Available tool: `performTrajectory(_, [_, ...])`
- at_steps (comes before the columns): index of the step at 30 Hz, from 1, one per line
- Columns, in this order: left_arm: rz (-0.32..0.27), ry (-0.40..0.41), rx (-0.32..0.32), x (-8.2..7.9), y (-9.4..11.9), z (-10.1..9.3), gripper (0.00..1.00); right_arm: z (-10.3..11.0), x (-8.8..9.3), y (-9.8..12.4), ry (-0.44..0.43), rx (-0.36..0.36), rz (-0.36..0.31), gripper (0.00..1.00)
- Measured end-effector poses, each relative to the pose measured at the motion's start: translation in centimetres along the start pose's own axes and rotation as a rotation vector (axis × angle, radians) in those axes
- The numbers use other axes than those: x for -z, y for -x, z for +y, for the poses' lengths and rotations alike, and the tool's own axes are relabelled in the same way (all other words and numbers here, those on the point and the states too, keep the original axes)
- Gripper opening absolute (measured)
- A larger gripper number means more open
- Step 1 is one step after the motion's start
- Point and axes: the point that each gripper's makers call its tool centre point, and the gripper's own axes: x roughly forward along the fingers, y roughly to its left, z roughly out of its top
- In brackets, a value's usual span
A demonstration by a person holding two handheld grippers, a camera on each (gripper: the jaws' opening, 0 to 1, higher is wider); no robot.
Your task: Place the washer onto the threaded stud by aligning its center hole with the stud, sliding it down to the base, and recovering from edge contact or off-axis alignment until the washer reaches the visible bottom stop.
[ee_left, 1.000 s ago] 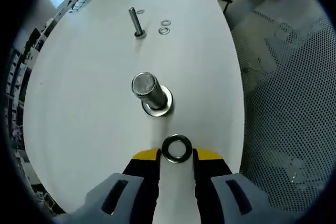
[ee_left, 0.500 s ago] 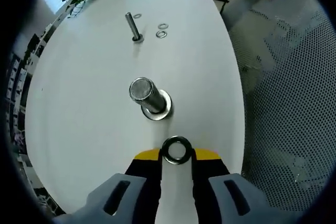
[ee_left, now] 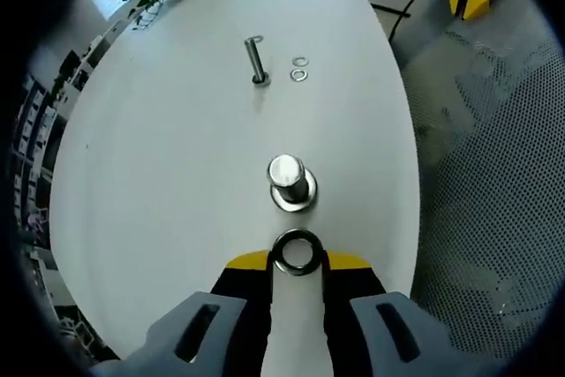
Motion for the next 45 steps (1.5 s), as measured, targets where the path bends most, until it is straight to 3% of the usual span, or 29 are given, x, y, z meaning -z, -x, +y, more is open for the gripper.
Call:
performTrajectory(13, [-0.018,-0.035,-0.001,-2.5,3.5,-0.6,0.19,0.1,0.0,0.0,0.013,-0.006,0.0,0.06])
performTrajectory(19, [-0.047,-0.041,0.001,-4.4,4.7,-0.5,0.19,0.2,-0.1,0.0,0.015,-0.008,-0.001,0.06])
performTrajectory(27, [-0.032,-0.056,0.004,-5.8,3.8,0.1,0.19,0.1,0.0,0.0,0.01,-0.006,-0.005,0.06])
performTrajectory(45, [0.043,-0.065,0.039,-5.4,1.3,0.4,0.19,0.2,-0.1,0.0,0.008,-0.01,-0.006,0.06])
